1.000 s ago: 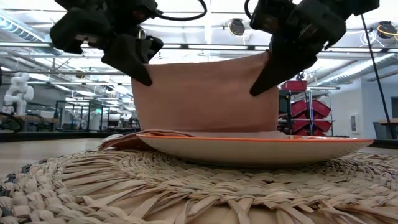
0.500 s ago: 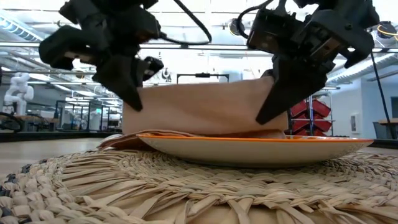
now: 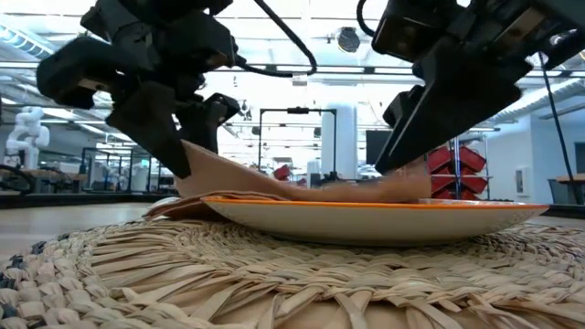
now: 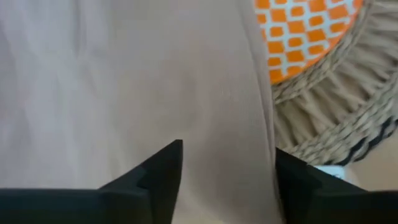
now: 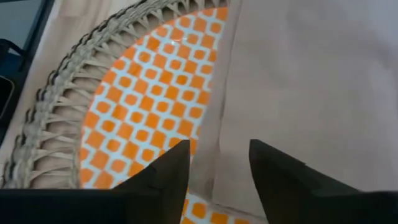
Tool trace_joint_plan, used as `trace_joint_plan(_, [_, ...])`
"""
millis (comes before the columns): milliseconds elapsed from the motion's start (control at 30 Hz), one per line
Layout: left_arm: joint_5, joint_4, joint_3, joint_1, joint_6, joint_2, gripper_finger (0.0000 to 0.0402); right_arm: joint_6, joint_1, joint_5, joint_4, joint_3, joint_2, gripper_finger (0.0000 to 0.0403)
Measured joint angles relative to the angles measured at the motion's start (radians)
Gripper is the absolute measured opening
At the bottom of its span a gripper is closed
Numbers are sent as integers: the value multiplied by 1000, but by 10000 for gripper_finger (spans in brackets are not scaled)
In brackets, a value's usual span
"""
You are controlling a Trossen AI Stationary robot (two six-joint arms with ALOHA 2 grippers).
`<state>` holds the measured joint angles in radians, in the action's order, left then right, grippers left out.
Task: Set table place
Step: Fold the napkin
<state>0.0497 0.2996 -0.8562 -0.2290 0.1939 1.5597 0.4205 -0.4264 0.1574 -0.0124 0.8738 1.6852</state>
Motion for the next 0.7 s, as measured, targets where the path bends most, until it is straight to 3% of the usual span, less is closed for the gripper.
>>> trace_joint_plan(200, [-28, 2, 0, -42, -56, 0, 206, 31, -26, 4, 15, 0, 0, 179])
trace_joint_plan(700, [-184, 52, -22, -170, -197, -9, 208, 15, -47, 116, 52, 0, -2, 183])
